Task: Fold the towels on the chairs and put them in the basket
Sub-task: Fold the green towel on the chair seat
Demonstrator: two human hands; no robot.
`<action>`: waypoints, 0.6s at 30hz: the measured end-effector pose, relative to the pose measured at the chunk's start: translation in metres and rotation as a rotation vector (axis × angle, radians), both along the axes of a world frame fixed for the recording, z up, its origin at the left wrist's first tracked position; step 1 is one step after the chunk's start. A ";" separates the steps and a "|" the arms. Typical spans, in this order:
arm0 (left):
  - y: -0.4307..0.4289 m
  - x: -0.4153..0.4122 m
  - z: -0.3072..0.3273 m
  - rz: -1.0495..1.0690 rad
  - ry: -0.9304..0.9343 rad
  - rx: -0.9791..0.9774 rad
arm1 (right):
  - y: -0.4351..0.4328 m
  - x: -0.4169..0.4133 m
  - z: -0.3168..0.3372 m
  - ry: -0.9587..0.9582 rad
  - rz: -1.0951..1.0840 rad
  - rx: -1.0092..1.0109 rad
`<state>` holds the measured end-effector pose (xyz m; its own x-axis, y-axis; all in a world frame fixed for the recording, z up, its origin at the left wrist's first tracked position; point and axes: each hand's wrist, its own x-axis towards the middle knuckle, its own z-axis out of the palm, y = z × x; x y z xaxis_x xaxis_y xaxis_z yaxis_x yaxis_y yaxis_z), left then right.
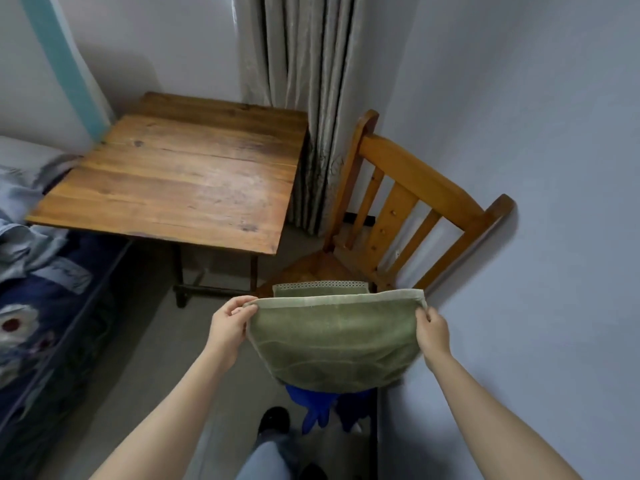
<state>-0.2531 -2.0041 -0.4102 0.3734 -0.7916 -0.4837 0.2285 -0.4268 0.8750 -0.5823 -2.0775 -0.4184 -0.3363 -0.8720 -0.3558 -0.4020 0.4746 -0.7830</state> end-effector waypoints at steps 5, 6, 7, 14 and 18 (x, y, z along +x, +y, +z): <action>-0.015 0.001 -0.035 0.026 0.012 0.135 | -0.003 -0.002 -0.029 -0.031 -0.053 0.159; -0.020 0.002 -0.040 0.022 0.012 0.151 | -0.006 0.000 -0.033 -0.027 -0.061 0.179; -0.023 0.003 -0.045 0.020 0.015 0.164 | -0.008 0.002 -0.037 -0.023 -0.066 0.197; -0.059 0.020 -0.079 0.030 0.019 0.256 | -0.025 0.017 -0.068 0.004 -0.104 0.266; -0.091 0.026 -0.103 0.051 -0.015 0.258 | -0.051 0.026 -0.092 0.025 -0.108 0.229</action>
<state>-0.2273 -2.0950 -0.5133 0.4179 -0.6227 -0.6615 0.2432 -0.6249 0.7419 -0.5560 -2.1281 -0.5103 -0.4343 -0.7283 -0.5301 -0.3578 0.6795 -0.6405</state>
